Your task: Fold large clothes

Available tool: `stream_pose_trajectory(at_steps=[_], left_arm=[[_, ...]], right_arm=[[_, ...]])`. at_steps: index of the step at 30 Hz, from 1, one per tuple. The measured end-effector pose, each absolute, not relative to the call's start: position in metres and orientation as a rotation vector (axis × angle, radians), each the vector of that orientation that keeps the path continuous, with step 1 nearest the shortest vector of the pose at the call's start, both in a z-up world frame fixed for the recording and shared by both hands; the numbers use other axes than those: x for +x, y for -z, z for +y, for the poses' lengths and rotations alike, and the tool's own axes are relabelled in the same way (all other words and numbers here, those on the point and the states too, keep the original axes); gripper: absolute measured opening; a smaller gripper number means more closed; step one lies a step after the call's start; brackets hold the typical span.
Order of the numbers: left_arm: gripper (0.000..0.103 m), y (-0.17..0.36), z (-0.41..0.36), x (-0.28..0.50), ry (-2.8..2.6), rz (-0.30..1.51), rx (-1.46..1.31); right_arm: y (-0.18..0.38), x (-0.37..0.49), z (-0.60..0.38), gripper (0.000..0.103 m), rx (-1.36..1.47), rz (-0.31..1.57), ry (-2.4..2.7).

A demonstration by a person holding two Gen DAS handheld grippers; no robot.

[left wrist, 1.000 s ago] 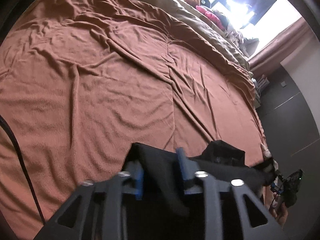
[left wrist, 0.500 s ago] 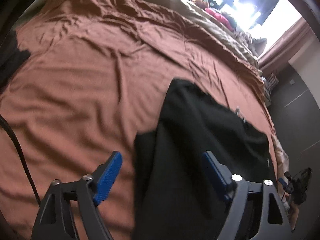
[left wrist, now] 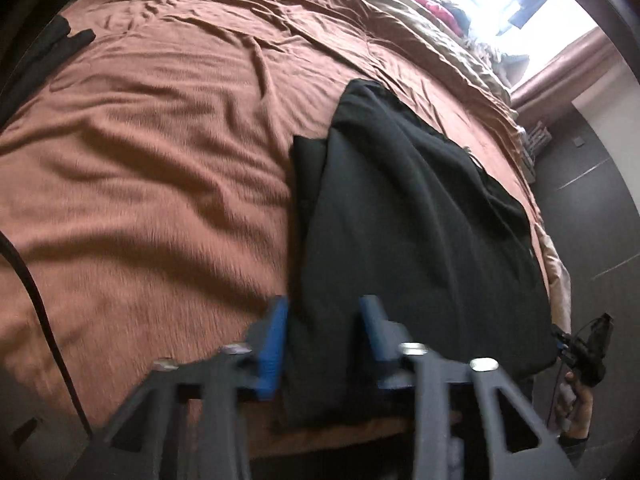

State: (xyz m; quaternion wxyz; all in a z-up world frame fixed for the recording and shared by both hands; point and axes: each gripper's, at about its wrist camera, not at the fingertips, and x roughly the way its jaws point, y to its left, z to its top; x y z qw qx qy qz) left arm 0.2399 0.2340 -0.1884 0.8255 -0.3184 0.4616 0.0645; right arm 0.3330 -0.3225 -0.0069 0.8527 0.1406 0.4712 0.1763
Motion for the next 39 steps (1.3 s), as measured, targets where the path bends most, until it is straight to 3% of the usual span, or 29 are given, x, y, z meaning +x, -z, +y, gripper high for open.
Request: stream_pose_trajectory(at_steps=[1,2,4,17,22,25,27,29,36,38,39], left_arm=[[0.02,0.186,0.232,0.236,-0.145,0.974,-0.661],[0.011,0.183,0.23,0.233,-0.149,0.964,-0.649],[0.005,0.176,0.226,0.225,-0.147,0.945,-0.633],[0.003,0.193,0.217,0.199,-0.168,0.964,-0.619],[0.007,0.194,0.223,0.194,-0.162,0.962,-0.657],[0.03,0.189,0.232,0.185,-0.182,0.954,-0.701],[0.063,0.188,0.238,0.176,-0.186,0.918,-0.749],[0.074,0.188,0.241,0.168,-0.173,0.877,-0.804],[0.074,0.21,0.235,0.166,-0.115,0.885,-0.94],[0.074,0.213,0.234,0.166,-0.096,0.869,-0.967],[0.074,0.213,0.235,0.166,-0.087,0.859,-0.982]], right_arm=[[0.006,0.33,-0.323,0.013,0.29,0.986,-0.377],[0.003,0.327,-0.324,0.01,0.276,0.976,-0.38],[0.0,0.321,-0.326,0.001,0.263,0.955,-0.38],[0.042,0.279,-0.35,0.0,0.293,0.973,-0.319],[0.046,0.267,-0.361,0.0,0.3,0.983,-0.253],[0.024,0.257,-0.364,0.0,0.311,0.927,-0.241],[0.005,0.251,-0.359,0.0,0.294,0.882,-0.252],[-0.008,0.246,-0.348,0.0,0.28,0.859,-0.288],[-0.02,0.245,-0.27,0.006,0.192,0.861,-0.443],[-0.014,0.248,-0.25,0.019,0.174,0.87,-0.47],[-0.01,0.249,-0.239,0.035,0.163,0.873,-0.484]])
